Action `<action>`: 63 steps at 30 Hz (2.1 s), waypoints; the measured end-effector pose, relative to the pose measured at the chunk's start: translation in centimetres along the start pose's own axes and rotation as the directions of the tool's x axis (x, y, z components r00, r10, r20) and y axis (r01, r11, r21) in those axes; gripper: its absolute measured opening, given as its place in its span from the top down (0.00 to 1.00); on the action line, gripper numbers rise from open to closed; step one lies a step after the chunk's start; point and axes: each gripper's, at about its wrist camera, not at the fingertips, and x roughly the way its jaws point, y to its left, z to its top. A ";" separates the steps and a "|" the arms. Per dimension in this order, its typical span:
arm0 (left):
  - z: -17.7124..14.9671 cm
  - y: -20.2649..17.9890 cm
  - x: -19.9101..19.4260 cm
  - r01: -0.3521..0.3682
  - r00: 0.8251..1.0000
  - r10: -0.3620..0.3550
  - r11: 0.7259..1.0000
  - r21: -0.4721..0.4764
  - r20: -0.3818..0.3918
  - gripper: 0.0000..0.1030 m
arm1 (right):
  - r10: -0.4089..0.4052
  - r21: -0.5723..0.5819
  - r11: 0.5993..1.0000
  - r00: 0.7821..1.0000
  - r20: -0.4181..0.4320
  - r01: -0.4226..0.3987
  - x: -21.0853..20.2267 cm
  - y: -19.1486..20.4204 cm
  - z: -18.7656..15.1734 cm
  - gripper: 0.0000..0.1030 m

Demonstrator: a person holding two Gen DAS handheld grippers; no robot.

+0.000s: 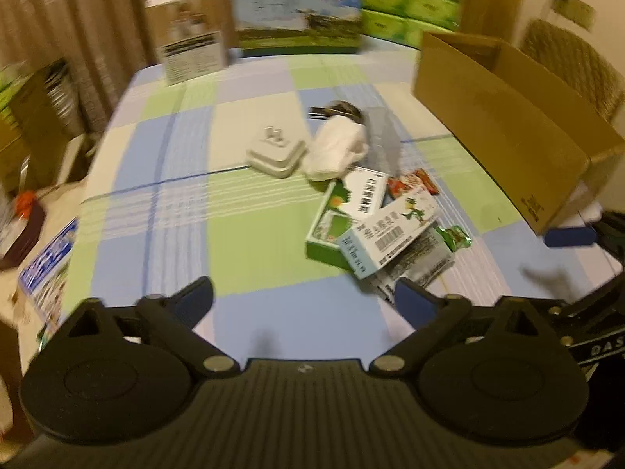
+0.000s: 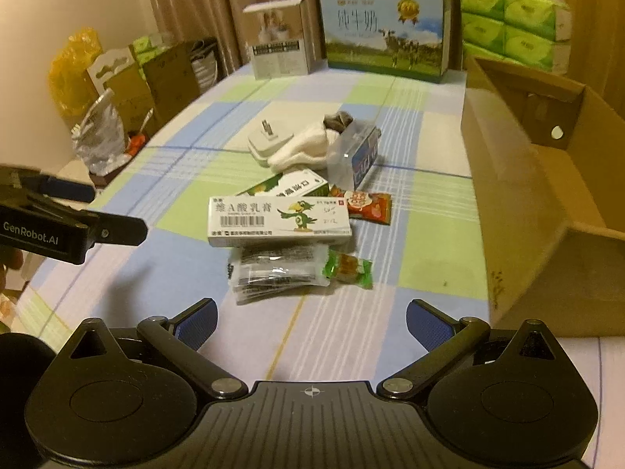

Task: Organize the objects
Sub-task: 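Grasp the white ointment box with the left tool while the right tool grasps the clear seed packet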

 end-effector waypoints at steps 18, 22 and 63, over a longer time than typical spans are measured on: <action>1.1 -5.6 7.7 0.170 0.985 -0.166 0.885 0.434 -0.046 0.63 | -0.033 0.013 0.999 0.998 -0.060 0.034 3.4 -2.5 -0.4 0.03; 0.4 -5.2 7.4 0.200 0.980 -0.182 0.910 0.363 -0.084 0.64 | -0.032 -0.021 0.999 0.997 -0.076 0.031 4.5 -3.3 0.5 0.19; 0.2 -1.9 7.7 0.201 0.977 -0.179 0.954 0.224 -0.114 0.42 | -0.020 0.026 0.999 0.998 -0.063 0.022 7.2 -1.4 1.3 0.33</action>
